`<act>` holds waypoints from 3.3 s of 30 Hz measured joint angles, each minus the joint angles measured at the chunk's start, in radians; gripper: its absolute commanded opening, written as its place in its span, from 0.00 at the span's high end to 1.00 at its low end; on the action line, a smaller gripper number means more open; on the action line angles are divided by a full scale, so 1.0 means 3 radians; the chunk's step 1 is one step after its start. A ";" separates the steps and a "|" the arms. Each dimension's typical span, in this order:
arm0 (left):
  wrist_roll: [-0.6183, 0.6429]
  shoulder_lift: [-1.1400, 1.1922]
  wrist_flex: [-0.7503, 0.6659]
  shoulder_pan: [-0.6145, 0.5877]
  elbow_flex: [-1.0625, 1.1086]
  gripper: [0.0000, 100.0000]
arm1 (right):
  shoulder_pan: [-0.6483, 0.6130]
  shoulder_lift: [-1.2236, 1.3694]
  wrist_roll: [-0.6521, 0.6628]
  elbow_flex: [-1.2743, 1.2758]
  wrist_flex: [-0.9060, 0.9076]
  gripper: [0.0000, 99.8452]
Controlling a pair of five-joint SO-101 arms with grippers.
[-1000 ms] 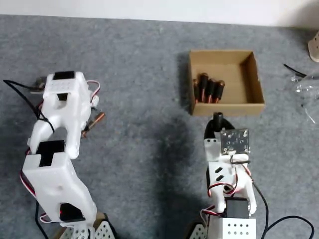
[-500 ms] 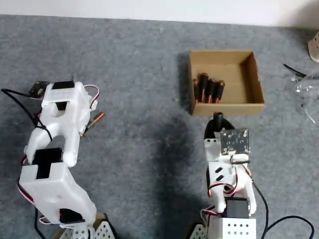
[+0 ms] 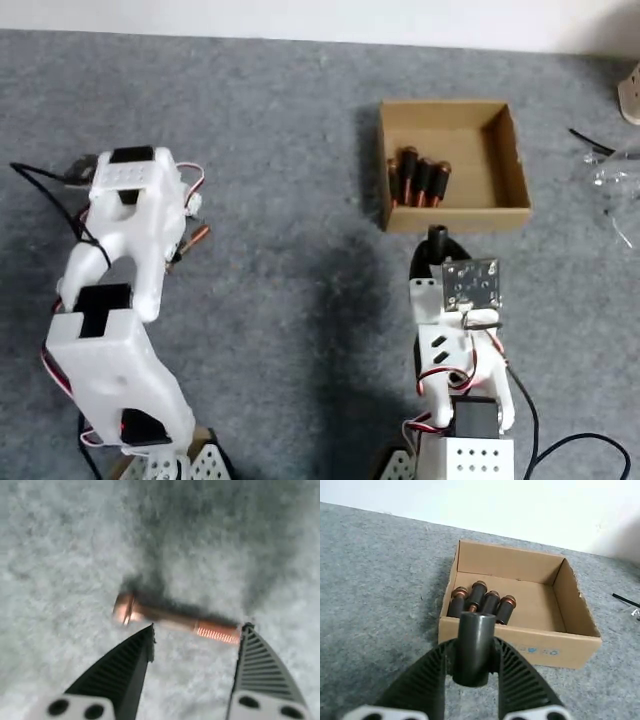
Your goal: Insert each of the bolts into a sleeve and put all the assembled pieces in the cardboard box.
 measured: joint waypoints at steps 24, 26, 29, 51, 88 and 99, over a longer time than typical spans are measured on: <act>0.0000 0.0696 0.0102 0.0123 -0.0240 0.74 | 0.0000 0.0000 0.0000 0.0000 0.0000 1.00; 0.0000 0.0696 0.0046 0.0123 -0.0235 0.74 | 0.0000 0.0000 0.0000 0.0000 0.0000 1.00; 0.0000 0.0665 0.0041 0.0123 -0.0235 0.74 | 0.0000 0.0000 0.0000 0.0000 0.0000 1.00; -0.0041 0.0327 0.0271 0.0113 -0.0491 0.74 | 0.0000 0.0000 0.0000 0.0000 0.0000 1.00; 0.0205 0.0138 -0.0148 -0.0036 0.0138 0.74 | 0.0000 0.0000 0.0000 0.0000 0.0000 1.00; 0.0205 0.0143 -0.0271 -0.0118 0.0169 0.74 | 0.0000 0.0000 0.0000 0.0000 0.0000 1.00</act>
